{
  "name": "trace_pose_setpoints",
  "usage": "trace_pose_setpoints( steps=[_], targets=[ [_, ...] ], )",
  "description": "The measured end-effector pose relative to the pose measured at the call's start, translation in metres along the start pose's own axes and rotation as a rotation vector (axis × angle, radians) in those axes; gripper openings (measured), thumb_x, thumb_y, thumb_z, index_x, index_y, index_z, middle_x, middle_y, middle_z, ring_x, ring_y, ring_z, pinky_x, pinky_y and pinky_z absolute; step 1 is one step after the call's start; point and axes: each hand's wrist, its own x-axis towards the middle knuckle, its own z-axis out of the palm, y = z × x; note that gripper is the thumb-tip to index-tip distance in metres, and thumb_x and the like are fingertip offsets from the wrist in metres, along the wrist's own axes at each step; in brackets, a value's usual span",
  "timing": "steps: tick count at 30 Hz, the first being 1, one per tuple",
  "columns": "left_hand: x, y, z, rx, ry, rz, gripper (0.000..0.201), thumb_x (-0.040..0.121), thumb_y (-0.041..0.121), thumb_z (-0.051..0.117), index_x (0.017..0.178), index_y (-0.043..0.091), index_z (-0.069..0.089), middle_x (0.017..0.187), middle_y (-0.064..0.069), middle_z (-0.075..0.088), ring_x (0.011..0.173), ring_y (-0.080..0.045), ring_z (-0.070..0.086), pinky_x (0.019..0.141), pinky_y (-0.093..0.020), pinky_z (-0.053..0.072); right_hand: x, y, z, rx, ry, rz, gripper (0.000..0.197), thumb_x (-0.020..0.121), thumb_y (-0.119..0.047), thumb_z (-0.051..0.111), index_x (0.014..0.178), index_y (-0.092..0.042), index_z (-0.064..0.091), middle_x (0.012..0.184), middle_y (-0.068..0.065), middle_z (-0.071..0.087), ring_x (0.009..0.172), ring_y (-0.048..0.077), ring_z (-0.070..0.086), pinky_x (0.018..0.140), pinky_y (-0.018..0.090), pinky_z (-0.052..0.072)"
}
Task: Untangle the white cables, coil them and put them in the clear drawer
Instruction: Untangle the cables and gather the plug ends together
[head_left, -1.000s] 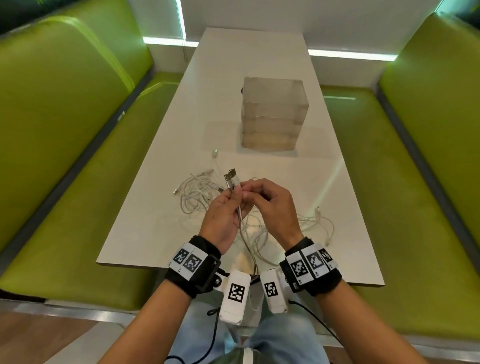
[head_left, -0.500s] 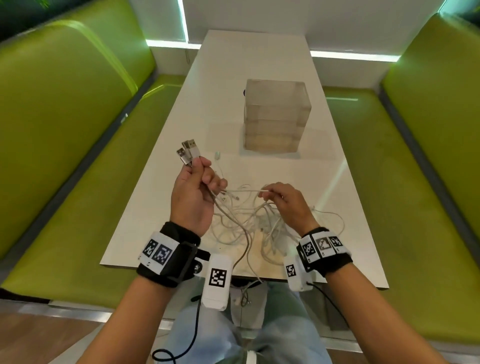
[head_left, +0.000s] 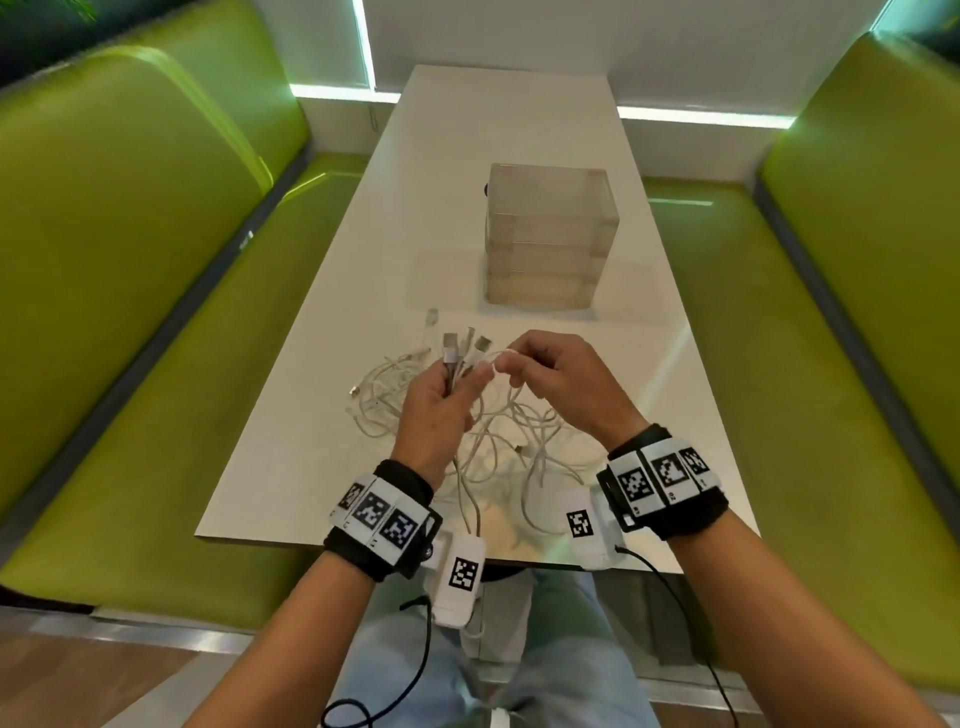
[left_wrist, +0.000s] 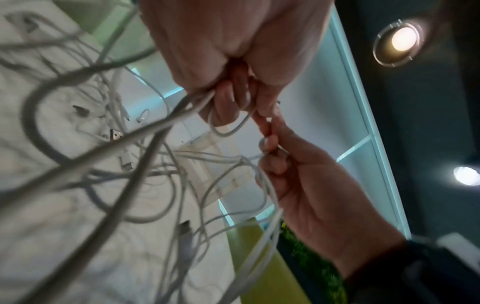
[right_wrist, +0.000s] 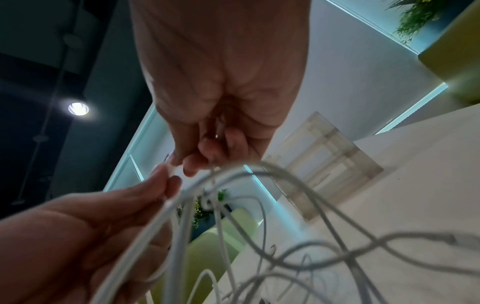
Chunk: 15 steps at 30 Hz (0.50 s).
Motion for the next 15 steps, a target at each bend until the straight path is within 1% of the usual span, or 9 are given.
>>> trace_pose_setpoints(
  steps=[3,5,6,8,10,12,15],
  targets=[
    [0.002,0.005,-0.006,-0.131,0.008,0.017,0.016,0.093,0.019,0.056,0.08,0.011,0.058,0.048,0.014,0.039,0.045,-0.005,0.027,0.046,-0.018,0.03,-0.003,0.01,-0.001,-0.118,-0.177,0.07,0.014,0.09,-0.022,0.062,0.081,-0.012,0.065,0.067,-0.007,0.06,0.049,-0.001,0.047,0.052,0.013,0.037],
    [0.002,0.011,-0.008,-0.228,0.001,0.015,0.019,0.095,0.017,0.053,0.077,0.01,0.055,0.048,0.013,0.036,0.045,-0.006,0.024,0.045,-0.018,0.028,-0.002,0.022,0.003,-0.175,-0.24,0.111,0.011,0.09,-0.018,0.062,0.083,-0.01,0.065,0.069,-0.006,0.059,0.049,-0.002,0.048,0.053,0.014,0.04],
    [0.001,0.015,-0.009,-0.284,0.001,0.012,0.021,0.095,0.017,0.052,0.075,0.011,0.054,0.048,0.012,0.034,0.045,-0.006,0.024,0.044,-0.018,0.028,0.0,0.028,0.004,-0.2,-0.239,0.118,0.01,0.089,-0.016,0.061,0.083,-0.009,0.065,0.07,-0.006,0.059,0.05,-0.003,0.049,0.055,0.013,0.04],
    [-0.001,0.026,-0.013,-0.401,0.017,0.02,0.026,0.097,0.015,0.05,0.071,0.013,0.053,0.049,0.01,0.032,0.044,-0.005,0.024,0.042,-0.017,0.027,0.005,0.039,0.002,-0.238,-0.19,0.12,0.009,0.089,-0.012,0.06,0.084,-0.007,0.066,0.073,-0.008,0.059,0.054,-0.006,0.052,0.056,0.009,0.04],
    [-0.001,0.037,-0.02,-0.494,0.041,0.039,0.032,0.098,0.014,0.047,0.067,0.016,0.054,0.048,0.01,0.03,0.043,-0.004,0.023,0.041,-0.017,0.024,0.012,0.044,-0.004,-0.225,-0.117,0.15,0.011,0.089,-0.009,0.058,0.085,-0.005,0.068,0.076,-0.003,0.062,0.055,-0.007,0.054,0.055,0.008,0.041],
    [0.0,0.042,-0.027,-0.503,0.056,0.048,0.029,0.098,0.017,0.048,0.069,0.015,0.052,0.046,0.01,0.028,0.042,-0.005,0.023,0.041,-0.018,0.023,0.018,0.044,-0.009,-0.17,-0.043,0.165,0.014,0.089,-0.006,0.056,0.085,-0.004,0.07,0.079,0.0,0.065,0.055,-0.006,0.055,0.053,0.007,0.041],
    [0.003,0.033,-0.029,-0.391,0.073,0.021,0.022,0.096,0.02,0.051,0.076,0.013,0.053,0.049,0.008,0.028,0.045,-0.007,0.024,0.043,-0.019,0.026,0.021,0.031,-0.007,-0.141,-0.001,0.09,0.015,0.09,-0.004,0.056,0.086,-0.004,0.071,0.081,-0.002,0.066,0.058,-0.008,0.056,0.057,0.006,0.041]
  ],
)
